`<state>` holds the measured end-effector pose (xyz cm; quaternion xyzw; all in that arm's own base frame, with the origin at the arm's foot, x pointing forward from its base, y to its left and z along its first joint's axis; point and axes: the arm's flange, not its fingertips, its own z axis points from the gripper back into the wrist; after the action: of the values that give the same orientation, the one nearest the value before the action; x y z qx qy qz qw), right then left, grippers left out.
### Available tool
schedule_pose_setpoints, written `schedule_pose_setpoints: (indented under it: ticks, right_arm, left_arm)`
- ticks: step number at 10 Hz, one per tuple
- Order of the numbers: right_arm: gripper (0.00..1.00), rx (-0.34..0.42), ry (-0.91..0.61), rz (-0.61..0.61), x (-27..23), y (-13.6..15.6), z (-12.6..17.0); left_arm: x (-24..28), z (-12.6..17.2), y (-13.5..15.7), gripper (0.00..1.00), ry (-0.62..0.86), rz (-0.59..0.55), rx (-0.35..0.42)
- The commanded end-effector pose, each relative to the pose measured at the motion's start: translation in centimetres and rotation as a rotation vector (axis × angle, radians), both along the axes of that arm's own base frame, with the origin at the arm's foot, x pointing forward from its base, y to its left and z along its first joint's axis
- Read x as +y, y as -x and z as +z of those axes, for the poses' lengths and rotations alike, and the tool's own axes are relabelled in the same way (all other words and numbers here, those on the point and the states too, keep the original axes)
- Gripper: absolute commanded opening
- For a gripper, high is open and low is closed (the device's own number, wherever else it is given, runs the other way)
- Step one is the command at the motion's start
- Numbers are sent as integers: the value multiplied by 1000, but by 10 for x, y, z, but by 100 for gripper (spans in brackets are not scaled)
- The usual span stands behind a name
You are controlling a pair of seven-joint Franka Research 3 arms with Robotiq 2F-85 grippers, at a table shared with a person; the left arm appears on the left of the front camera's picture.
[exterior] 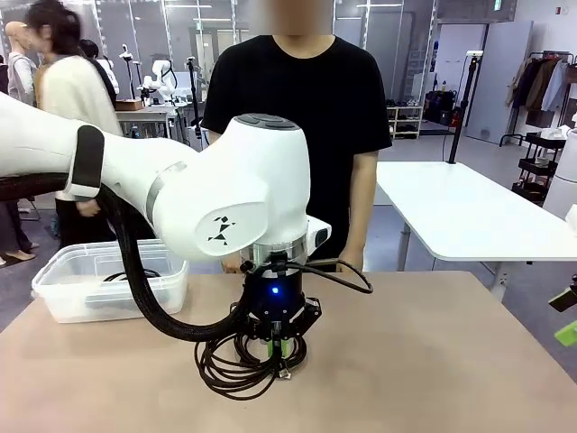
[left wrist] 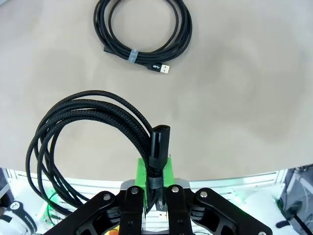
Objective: Organize and store the cables.
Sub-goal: Place the USB Extension Cable into the Organizing box.
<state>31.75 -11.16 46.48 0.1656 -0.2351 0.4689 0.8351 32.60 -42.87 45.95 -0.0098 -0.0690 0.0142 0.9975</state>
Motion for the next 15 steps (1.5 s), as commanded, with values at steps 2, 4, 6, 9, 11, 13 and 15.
schedule_pose_setpoints:
  ticks: [2, 4, 6, 9, 11, 13, 15]
  right_arm:
    - [100, 6, -4, -15, 1, -1, 1]
    - [100, 6, -4, -15, 1, -1, 1]
    - [100, 6, -4, -15, 1, -1, 1]
    - [100, 6, -4, -15, 1, -1, 1]
    - [100, 6, -4, -15, 1, -1, 1]
    - [100, 6, -4, -15, 1, -1, 1]
    - [100, 6, -4, -15, 1, -1, 1]
  left_arm:
    - [1, 4, -3, 9, 1, 5, 0]
    - [2, 0, -2, 15, 0, 5, 0]
    - [60, 26, -31, 15, 33, 22, 10]
    - [159, 62, -82, 15, 6, 2, -8]
    - [230, 61, -138, 15, 1, -36, -34]
    - [291, 50, -203, 15, 1, -3, -93]
    - [330, 39, -265, 15, 23, -24, -150]
